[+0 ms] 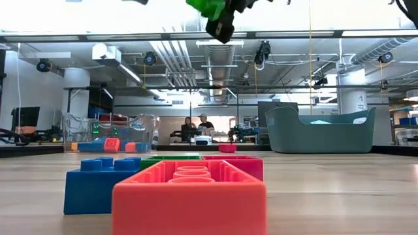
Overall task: Sort blocks by size
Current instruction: Put the big green game piece into the blue bin
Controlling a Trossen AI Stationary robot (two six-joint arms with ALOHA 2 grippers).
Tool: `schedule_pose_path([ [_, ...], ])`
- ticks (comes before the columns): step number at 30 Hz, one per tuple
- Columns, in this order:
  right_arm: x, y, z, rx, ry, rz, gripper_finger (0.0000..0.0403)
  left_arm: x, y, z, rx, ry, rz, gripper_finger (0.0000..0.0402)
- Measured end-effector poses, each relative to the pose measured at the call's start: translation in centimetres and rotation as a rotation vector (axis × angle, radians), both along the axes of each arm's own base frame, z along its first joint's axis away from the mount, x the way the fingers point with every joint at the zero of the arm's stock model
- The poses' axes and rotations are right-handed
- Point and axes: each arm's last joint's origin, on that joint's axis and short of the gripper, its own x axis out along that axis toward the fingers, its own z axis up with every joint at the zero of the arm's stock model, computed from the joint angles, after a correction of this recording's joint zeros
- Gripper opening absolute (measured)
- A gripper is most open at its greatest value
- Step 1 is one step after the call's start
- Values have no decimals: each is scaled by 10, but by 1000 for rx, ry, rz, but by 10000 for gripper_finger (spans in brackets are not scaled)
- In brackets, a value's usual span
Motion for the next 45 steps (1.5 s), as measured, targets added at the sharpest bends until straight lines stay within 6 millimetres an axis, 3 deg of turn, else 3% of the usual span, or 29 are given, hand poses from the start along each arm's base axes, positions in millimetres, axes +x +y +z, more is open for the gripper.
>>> schedule_pose_path([
  [6,3,9,-1,183,57,54,124,10,-12,-4,131,-27,-75,171],
  [20,4,10,-1,211,79,33,124,36,-11,-18,311,6,-53,178],
  [31,4,10,-2,211,92,29,124,60,-11,10,512,159,-73,250],
  [39,4,10,-2,203,88,30,124,74,-15,11,548,223,-157,242],
  [45,3,10,0,245,82,54,124,73,-15,8,546,253,-172,239],
])
